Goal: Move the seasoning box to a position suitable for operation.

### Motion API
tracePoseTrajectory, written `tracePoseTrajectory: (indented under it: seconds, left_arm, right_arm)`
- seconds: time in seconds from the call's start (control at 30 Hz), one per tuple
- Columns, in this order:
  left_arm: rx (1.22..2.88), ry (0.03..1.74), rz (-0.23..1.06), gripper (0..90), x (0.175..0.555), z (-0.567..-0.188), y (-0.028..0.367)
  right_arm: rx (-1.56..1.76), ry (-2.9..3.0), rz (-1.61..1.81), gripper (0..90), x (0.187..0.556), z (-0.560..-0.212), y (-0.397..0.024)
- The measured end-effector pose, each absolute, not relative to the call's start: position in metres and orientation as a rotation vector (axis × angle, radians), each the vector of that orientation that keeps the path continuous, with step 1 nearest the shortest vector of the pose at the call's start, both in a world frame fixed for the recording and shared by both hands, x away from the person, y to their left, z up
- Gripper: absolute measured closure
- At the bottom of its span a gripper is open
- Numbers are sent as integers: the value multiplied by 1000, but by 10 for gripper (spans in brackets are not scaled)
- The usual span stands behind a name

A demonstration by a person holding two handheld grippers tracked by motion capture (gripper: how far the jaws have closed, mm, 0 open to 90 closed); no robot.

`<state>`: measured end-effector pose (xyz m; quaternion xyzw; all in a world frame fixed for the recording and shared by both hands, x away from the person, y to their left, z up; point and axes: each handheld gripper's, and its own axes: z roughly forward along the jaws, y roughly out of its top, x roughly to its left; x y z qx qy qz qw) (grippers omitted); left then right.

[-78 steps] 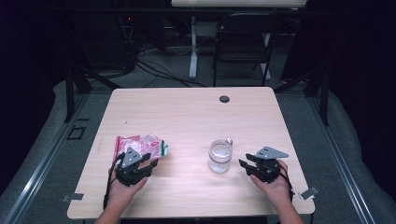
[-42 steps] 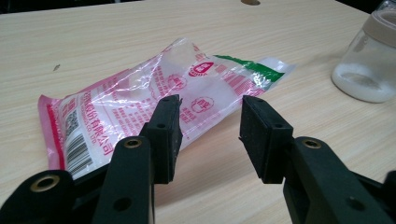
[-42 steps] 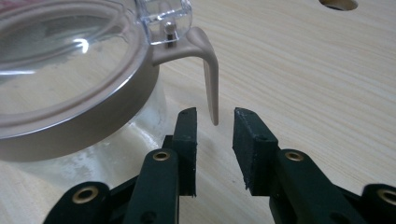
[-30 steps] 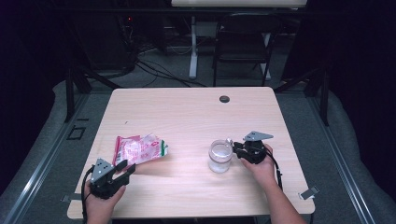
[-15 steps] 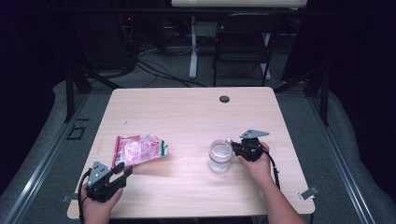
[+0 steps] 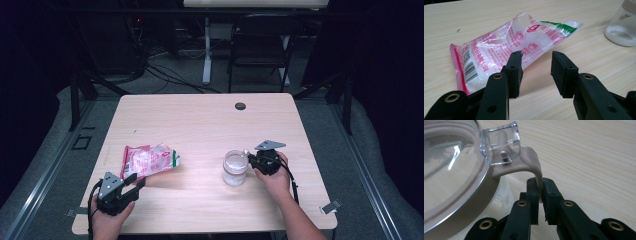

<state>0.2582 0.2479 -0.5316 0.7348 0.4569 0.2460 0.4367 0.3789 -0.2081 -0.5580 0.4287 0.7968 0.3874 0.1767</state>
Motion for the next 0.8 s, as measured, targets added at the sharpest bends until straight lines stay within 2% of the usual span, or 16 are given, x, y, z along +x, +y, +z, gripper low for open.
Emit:
tracePoseTrajectory:
  seconds: [0.37, 0.8]
  left_arm:
    - [1882, 1025, 594, 609, 271, -529, 220]
    - [1943, 886, 546, 610, 286, -527, 181]
  right_arm:
    - [1272, 2218, 1038, 846, 357, -555, -204]
    - [1230, 2272, 1034, 835, 309, -550, -185]
